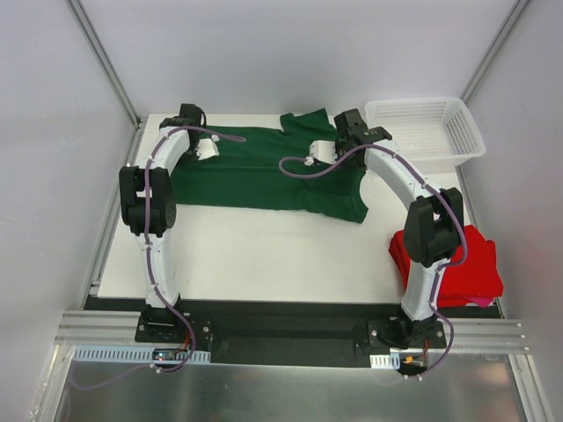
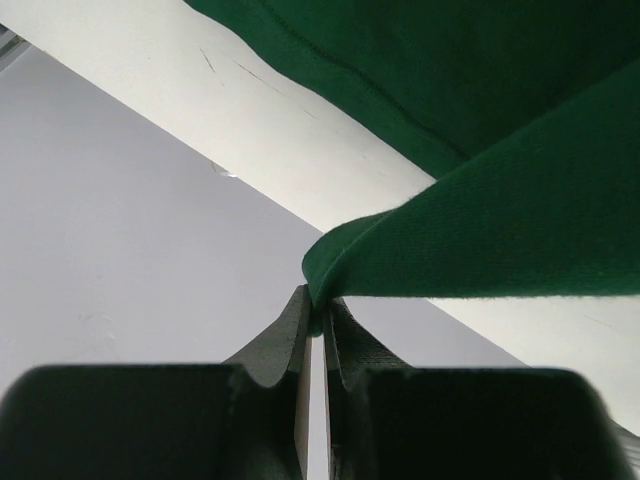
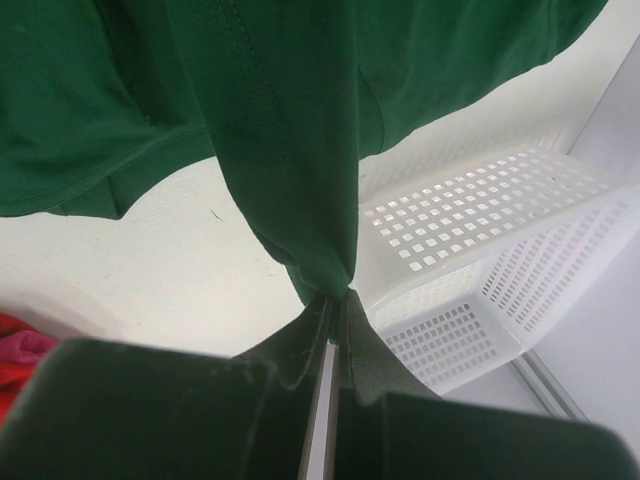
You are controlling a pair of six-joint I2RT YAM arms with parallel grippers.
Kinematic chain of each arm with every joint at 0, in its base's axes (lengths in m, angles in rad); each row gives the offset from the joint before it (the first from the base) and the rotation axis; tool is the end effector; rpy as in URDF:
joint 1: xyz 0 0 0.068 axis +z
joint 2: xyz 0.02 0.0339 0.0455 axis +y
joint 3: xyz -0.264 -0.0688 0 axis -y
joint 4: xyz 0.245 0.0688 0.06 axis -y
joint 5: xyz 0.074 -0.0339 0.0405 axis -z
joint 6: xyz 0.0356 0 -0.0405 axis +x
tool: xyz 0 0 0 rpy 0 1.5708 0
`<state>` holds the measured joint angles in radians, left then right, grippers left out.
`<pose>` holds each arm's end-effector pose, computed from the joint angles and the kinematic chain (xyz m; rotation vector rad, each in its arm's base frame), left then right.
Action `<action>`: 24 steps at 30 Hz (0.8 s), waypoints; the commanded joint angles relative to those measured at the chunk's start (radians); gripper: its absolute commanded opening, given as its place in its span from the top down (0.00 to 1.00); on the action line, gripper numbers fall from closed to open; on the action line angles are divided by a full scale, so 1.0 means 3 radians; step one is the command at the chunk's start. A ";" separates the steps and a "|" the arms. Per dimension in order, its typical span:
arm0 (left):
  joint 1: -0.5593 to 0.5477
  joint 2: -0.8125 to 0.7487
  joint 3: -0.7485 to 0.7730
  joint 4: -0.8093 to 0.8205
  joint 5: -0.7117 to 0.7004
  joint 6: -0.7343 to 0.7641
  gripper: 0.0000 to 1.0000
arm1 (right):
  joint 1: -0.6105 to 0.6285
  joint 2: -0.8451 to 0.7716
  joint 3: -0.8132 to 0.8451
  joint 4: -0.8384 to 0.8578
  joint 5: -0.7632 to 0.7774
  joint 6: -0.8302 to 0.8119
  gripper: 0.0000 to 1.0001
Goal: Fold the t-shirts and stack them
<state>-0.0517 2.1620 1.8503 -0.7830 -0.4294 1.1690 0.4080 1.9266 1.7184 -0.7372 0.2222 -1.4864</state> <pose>0.4676 -0.0094 0.2201 1.4996 2.4053 0.8874 0.3957 0.1625 0.2809 -2.0811 1.6139 -0.6888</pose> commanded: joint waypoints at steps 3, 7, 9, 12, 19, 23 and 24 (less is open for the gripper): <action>0.0009 0.0059 0.0183 -0.0054 -0.0164 0.0102 1.00 | -0.0071 0.0010 0.0188 -0.0053 0.0021 -0.0072 0.99; 0.0004 0.0075 0.0198 -0.0054 -0.0174 0.0102 1.00 | -0.0082 0.0010 0.0209 -0.0033 0.0011 -0.0072 0.99; -0.0002 0.0080 0.0198 -0.0059 -0.0179 0.0097 1.00 | -0.0087 0.0015 0.0219 -0.0033 0.0011 -0.0077 0.99; -0.0007 0.0080 0.0198 -0.0059 -0.0185 0.0097 1.00 | -0.0087 0.0015 0.0214 -0.0023 0.0006 -0.0092 0.99; -0.0007 0.0090 0.0234 -0.0054 -0.0220 0.0112 1.00 | -0.0102 0.0016 0.0234 0.0039 0.0001 -0.0107 0.99; -0.0007 0.0105 0.0275 -0.0049 -0.0241 0.0122 1.00 | -0.0102 0.0015 0.0255 0.0069 -0.0009 -0.0107 0.99; -0.0007 0.0105 0.0280 -0.0054 -0.0246 0.0127 1.00 | -0.0102 0.0015 0.0265 0.0080 -0.0020 -0.0112 0.99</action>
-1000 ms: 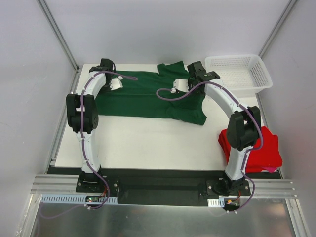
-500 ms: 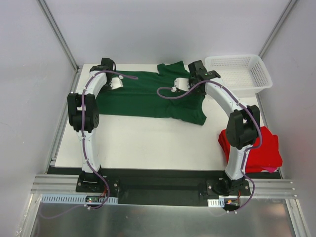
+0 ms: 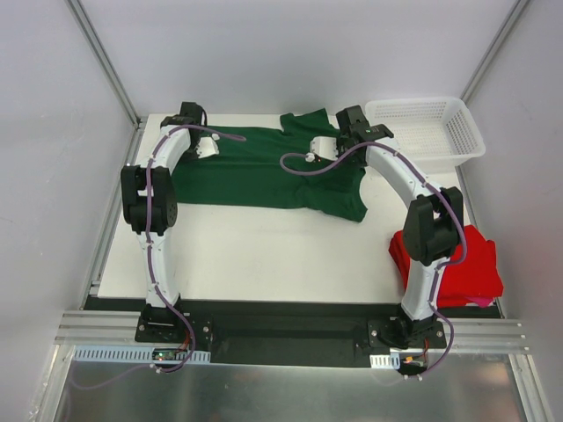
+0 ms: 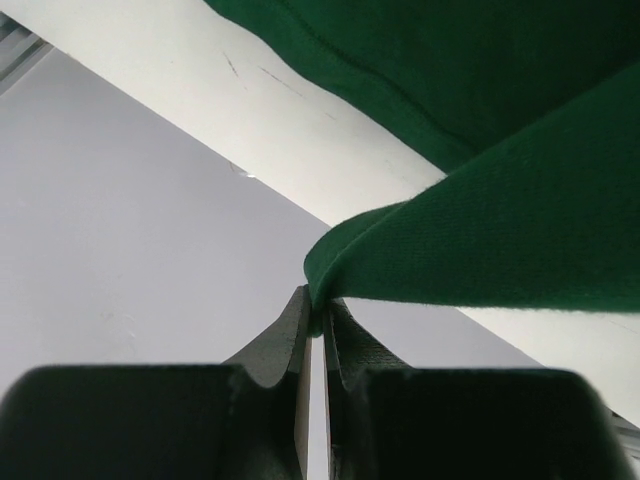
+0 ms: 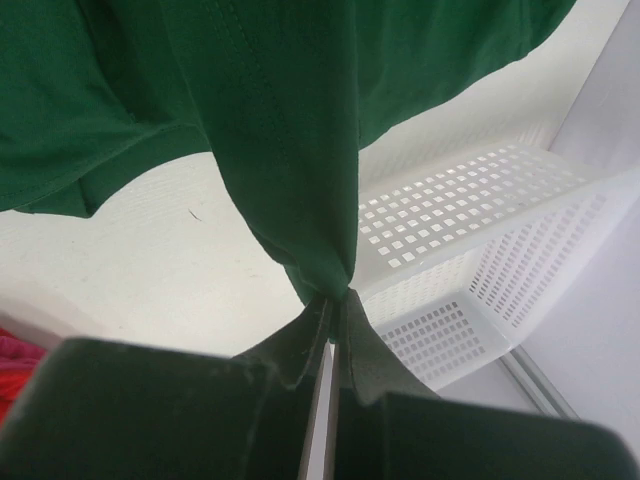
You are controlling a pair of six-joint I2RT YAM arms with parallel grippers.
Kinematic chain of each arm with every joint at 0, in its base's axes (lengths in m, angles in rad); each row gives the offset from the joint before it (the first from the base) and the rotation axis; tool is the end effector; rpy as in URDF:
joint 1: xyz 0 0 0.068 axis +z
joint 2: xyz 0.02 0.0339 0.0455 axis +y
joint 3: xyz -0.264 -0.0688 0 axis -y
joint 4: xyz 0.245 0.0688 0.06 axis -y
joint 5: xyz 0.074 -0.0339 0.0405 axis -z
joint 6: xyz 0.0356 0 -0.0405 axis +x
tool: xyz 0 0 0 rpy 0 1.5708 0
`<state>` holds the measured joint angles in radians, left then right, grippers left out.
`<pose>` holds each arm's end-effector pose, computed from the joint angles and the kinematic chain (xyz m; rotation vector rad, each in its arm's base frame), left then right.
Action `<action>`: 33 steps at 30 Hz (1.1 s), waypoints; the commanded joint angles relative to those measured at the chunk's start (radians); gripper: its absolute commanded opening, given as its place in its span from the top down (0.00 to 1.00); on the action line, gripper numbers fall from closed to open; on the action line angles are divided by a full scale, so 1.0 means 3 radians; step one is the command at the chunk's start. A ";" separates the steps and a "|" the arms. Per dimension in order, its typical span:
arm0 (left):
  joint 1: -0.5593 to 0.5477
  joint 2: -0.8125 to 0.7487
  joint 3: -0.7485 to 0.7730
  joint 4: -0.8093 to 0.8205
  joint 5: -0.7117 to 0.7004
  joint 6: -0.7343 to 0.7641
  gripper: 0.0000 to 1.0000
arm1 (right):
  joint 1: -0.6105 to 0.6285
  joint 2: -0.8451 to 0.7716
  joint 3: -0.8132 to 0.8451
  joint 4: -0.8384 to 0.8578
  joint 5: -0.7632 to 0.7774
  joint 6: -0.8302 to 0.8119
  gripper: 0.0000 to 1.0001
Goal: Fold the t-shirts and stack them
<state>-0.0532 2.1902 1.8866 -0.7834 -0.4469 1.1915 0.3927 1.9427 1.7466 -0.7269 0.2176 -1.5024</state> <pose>0.4745 -0.0099 0.2185 1.5210 2.3922 0.9181 0.4035 0.1588 0.2838 -2.0664 1.6034 -0.7050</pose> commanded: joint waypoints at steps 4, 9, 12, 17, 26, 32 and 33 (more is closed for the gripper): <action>-0.0012 0.0016 0.0190 -0.0043 -0.0213 0.0073 1.00 | -0.0056 -0.0023 0.0201 0.0081 0.0006 -0.0074 0.99; -0.0012 0.0027 0.0241 -0.0048 -0.0244 0.0093 1.00 | -0.0056 -0.0017 0.0227 0.0122 0.0006 -0.0105 0.99; -0.0017 0.0032 0.0241 -0.0048 -0.0244 0.0088 1.00 | -0.0056 -0.0012 0.0232 0.0127 0.0011 -0.0115 0.99; -0.0027 0.0032 0.0221 -0.0048 -0.0244 0.0058 1.00 | -0.0061 0.0003 0.0232 0.0142 0.0021 -0.0126 0.99; -0.0042 0.0062 0.0226 -0.0043 -0.0244 0.0037 1.00 | -0.0061 0.0008 0.0191 0.0137 0.0036 -0.0120 0.99; -0.0042 0.0083 0.0256 -0.0037 -0.0259 0.0063 1.00 | -0.0061 0.0034 0.0191 0.0137 0.0042 -0.0131 0.99; -0.0042 0.0093 0.0266 -0.0032 -0.0259 0.0063 1.00 | -0.0061 0.0044 0.0196 0.0137 0.0047 -0.0131 0.99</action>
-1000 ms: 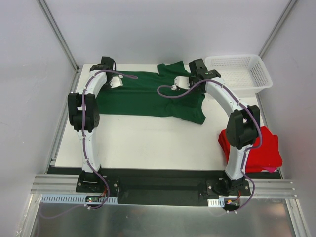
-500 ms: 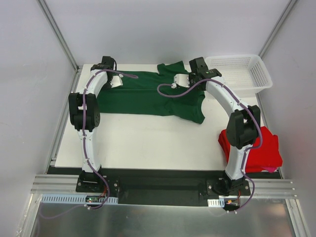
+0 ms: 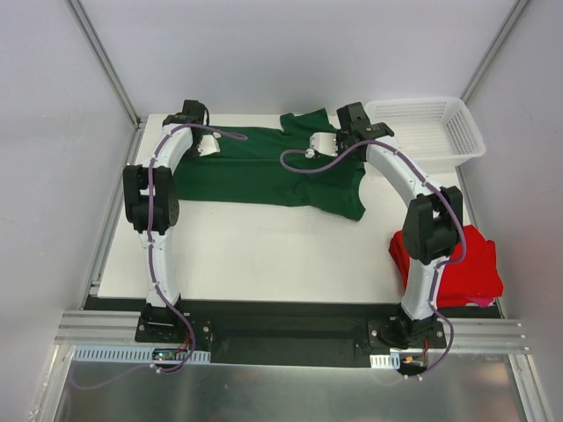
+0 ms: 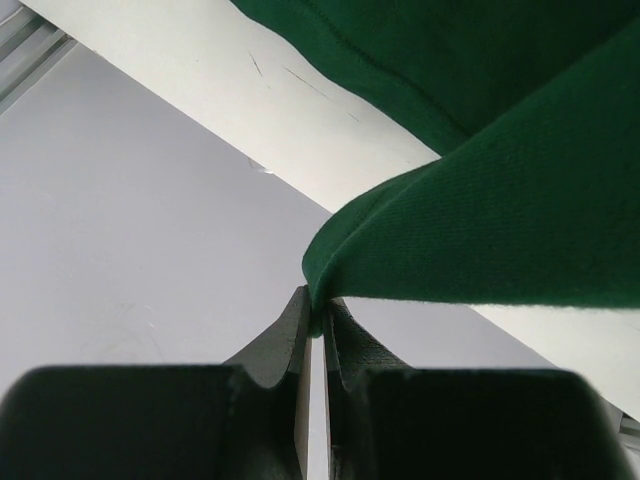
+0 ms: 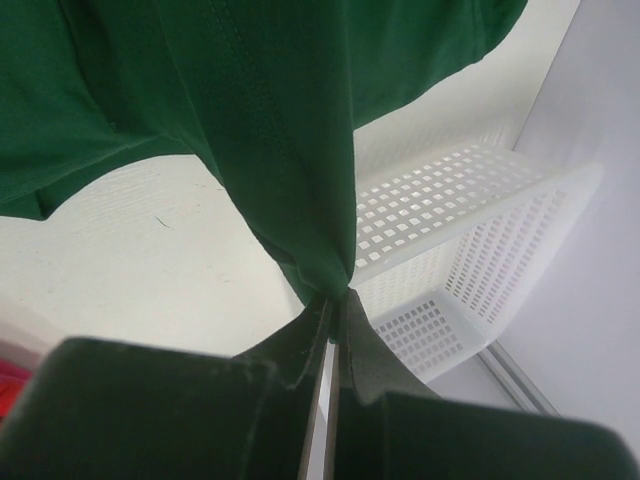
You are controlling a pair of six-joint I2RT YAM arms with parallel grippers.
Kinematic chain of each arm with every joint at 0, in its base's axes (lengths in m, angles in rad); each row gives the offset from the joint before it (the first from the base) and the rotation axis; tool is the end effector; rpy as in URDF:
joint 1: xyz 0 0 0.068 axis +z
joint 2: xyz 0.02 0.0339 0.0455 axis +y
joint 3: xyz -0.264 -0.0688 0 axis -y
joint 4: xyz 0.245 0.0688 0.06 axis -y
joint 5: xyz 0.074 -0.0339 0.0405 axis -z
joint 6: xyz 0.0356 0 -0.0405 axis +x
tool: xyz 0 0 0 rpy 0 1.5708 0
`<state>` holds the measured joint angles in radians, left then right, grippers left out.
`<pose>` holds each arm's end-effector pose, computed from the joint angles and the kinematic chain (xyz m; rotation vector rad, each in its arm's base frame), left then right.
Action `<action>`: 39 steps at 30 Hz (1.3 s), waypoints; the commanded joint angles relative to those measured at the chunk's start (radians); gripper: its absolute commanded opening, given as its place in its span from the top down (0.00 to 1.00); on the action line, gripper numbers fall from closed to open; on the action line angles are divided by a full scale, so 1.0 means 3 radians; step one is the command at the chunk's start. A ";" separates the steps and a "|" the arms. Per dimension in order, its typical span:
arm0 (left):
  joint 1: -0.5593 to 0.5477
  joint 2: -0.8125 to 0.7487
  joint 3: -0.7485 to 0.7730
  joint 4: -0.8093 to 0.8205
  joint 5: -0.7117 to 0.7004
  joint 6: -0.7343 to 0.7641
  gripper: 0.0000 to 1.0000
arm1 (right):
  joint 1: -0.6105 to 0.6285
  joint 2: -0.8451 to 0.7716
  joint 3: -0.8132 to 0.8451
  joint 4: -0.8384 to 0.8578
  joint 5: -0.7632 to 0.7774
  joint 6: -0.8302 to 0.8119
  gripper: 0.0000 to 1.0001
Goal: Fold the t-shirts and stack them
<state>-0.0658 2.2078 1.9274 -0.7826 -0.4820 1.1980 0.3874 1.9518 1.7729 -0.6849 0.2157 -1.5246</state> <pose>0.4804 -0.0151 0.2234 1.5142 2.3717 0.9734 0.4108 0.1594 0.2913 -2.0311 1.5592 -0.7418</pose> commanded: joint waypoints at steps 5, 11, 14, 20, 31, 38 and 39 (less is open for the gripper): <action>-0.0006 0.0065 0.0156 -0.0040 -0.0168 0.0067 1.00 | -0.0039 0.0044 0.0114 -0.0003 0.0048 -0.0062 0.99; -0.0016 0.0065 0.0151 -0.0040 -0.0163 0.0061 0.97 | -0.0039 0.0054 0.0093 0.0008 0.0048 -0.0057 0.99; -0.0021 0.0065 0.0151 -0.0030 -0.0168 0.0056 0.98 | -0.0039 0.0054 0.0083 0.0018 0.0053 -0.0057 0.99; -0.0031 0.0065 0.0171 -0.0030 -0.0178 0.0082 0.88 | -0.0039 0.0054 0.0068 0.0099 0.0084 -0.0042 0.82; -0.0205 -0.0231 0.0111 0.0062 -0.0239 -0.0015 0.01 | -0.0008 -0.0242 -0.0045 0.0102 0.0115 0.0219 0.15; -0.0348 -0.0461 -0.0513 0.0062 -0.0061 -0.0276 0.01 | 0.0079 -0.0421 -0.0137 -0.0722 -0.0620 0.0413 0.18; -0.0353 -0.0497 -0.0559 0.0057 0.0046 -0.0372 0.01 | 0.0079 -0.0426 -0.0122 -0.0810 -0.0683 0.0434 0.18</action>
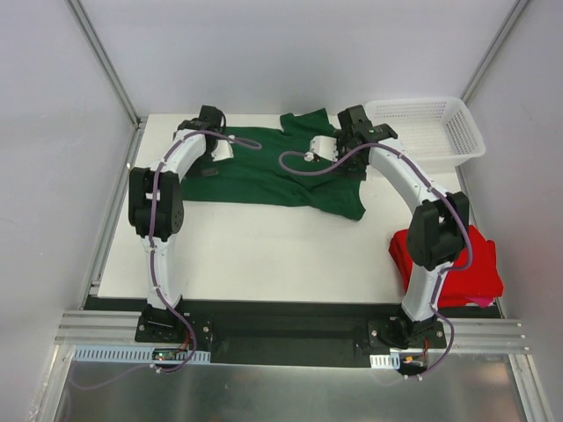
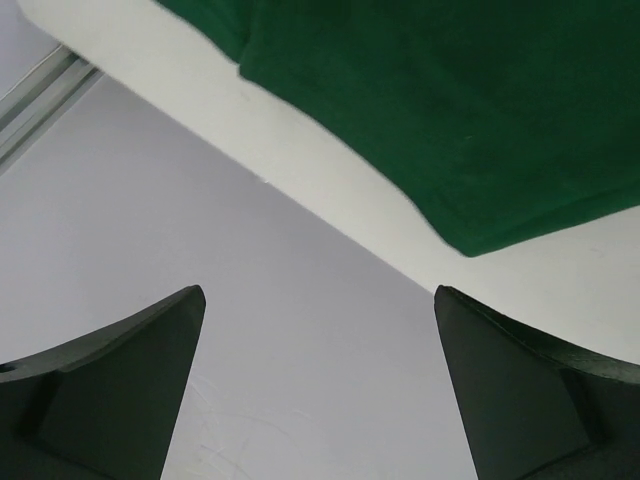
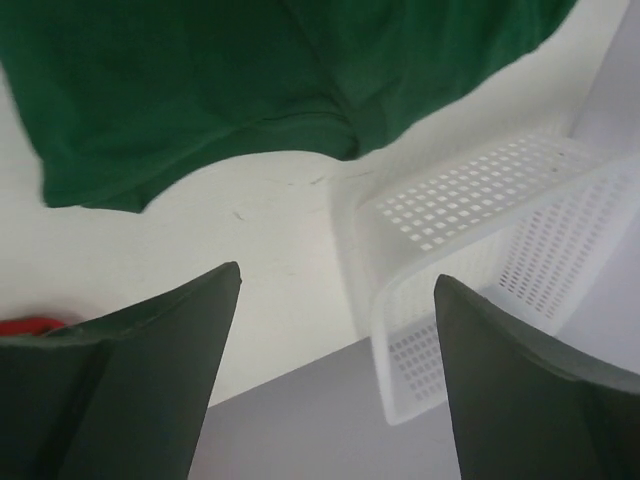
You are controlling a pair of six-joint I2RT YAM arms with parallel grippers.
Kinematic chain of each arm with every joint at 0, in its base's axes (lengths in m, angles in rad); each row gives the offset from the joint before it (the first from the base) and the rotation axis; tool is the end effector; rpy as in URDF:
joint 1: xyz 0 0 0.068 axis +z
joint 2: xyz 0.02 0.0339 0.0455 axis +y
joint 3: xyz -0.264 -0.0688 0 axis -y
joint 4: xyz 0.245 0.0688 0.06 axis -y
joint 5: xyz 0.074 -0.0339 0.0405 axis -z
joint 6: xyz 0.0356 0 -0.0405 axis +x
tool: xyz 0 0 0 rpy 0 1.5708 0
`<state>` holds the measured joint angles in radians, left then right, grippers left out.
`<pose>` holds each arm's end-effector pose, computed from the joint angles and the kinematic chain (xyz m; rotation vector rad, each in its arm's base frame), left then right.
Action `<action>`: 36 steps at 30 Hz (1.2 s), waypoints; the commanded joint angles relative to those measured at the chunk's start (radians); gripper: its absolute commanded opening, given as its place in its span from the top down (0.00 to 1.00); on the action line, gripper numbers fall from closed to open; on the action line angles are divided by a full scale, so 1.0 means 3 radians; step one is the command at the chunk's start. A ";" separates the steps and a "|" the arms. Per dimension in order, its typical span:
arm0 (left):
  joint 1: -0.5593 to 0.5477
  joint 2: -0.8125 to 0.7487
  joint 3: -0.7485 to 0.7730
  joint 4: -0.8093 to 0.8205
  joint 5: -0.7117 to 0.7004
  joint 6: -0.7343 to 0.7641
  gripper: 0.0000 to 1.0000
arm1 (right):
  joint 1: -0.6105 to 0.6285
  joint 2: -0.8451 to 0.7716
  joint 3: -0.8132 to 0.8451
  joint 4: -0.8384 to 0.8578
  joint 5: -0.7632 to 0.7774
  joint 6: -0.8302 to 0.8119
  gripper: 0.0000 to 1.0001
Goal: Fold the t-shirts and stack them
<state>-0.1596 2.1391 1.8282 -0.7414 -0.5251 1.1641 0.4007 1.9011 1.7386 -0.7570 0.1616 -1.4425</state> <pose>0.4626 -0.0564 0.2271 1.5441 2.3027 1.0045 0.3920 0.1598 0.2960 -2.0176 1.6200 -0.6163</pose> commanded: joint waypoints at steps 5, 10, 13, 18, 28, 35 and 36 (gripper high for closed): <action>-0.0107 -0.0641 -0.0796 -0.0090 0.0558 -0.0337 0.01 | 0.0029 -0.0166 0.0156 -0.1250 -0.1274 0.0334 0.23; -0.0092 -0.0744 -0.1211 -0.0085 0.0799 -0.0470 0.01 | -0.0001 -0.0058 0.0060 -0.1287 -0.1489 0.0620 0.39; -0.0051 -0.0678 -0.1191 -0.0085 0.0912 -0.0526 0.01 | -0.0017 -0.0119 -0.0206 -0.0960 -0.1495 0.0717 0.40; 0.0056 -0.0376 -0.0869 -0.0034 0.0861 -0.0552 0.01 | -0.0083 -0.0058 -0.0426 -0.0647 -0.1219 0.0922 0.44; 0.0118 -0.0130 -0.0490 0.0022 0.0774 -0.0429 0.01 | -0.0124 0.0029 -0.0646 -0.0575 -0.0708 0.1152 0.48; 0.0118 -0.0181 -0.0612 0.0043 0.0769 -0.0408 0.01 | -0.0160 0.0054 -0.0713 -0.0703 -0.0564 0.1459 0.48; 0.0118 -0.0192 -0.0633 0.0048 0.0769 -0.0408 0.01 | -0.0165 0.0085 -0.0692 -0.0723 -0.0564 0.1510 0.49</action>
<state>-0.1234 2.0945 1.6482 -0.7158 -0.2958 1.0321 0.3634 1.9106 1.5234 -0.9318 -0.0410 -1.0729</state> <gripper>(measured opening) 0.992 0.515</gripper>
